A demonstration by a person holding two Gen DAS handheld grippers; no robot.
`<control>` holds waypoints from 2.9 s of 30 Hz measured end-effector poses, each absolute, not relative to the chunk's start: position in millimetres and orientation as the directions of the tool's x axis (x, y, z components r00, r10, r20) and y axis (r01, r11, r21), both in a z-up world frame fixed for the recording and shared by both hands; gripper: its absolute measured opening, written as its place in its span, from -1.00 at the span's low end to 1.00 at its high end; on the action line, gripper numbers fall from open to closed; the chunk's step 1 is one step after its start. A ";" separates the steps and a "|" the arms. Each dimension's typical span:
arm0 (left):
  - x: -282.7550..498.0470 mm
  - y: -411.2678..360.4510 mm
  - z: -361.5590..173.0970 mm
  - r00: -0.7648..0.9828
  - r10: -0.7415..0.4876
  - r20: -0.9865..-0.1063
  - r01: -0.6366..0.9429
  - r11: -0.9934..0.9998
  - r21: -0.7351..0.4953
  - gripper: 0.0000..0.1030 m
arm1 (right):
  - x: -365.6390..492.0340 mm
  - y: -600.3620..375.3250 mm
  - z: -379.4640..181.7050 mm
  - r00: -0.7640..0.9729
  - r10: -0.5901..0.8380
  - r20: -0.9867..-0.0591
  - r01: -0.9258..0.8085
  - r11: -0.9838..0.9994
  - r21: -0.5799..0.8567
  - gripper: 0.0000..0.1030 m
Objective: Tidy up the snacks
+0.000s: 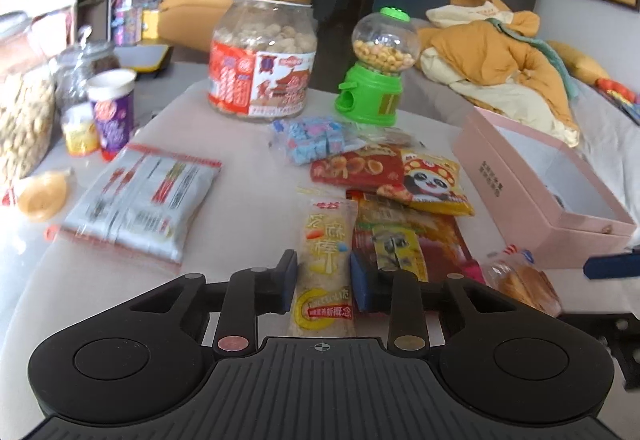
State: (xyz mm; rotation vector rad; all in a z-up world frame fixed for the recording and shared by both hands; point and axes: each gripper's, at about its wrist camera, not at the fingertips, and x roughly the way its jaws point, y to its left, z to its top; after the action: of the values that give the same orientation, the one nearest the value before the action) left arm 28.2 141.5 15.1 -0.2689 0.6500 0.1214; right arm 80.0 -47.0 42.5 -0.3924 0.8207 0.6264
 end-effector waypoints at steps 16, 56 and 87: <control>-39.0 85.3 17.0 0.765 -0.087 -0.638 -0.056 0.978 -0.202 -0.35 | 110.9 -46.8 3.2 0.506 0.371 -0.778 -0.546 0.837 0.044 0.18; -18.1 55.7 1.8 0.804 -0.003 -0.595 -0.073 0.992 -0.104 -0.32 | 90.4 -107.2 -3.8 0.567 0.337 -0.751 -0.469 0.882 0.042 0.69; -15.9 34.0 1.5 0.795 0.084 -0.601 -0.060 0.996 0.060 -0.31 | 91.0 -125.5 0.4 0.600 0.312 -0.737 -0.349 0.931 0.110 0.32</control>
State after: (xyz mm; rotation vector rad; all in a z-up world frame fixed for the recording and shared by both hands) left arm -15.9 34.0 1.5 0.0385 0.6478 0.0774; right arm 91.0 -125.5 0.4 -0.0471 0.8446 0.3833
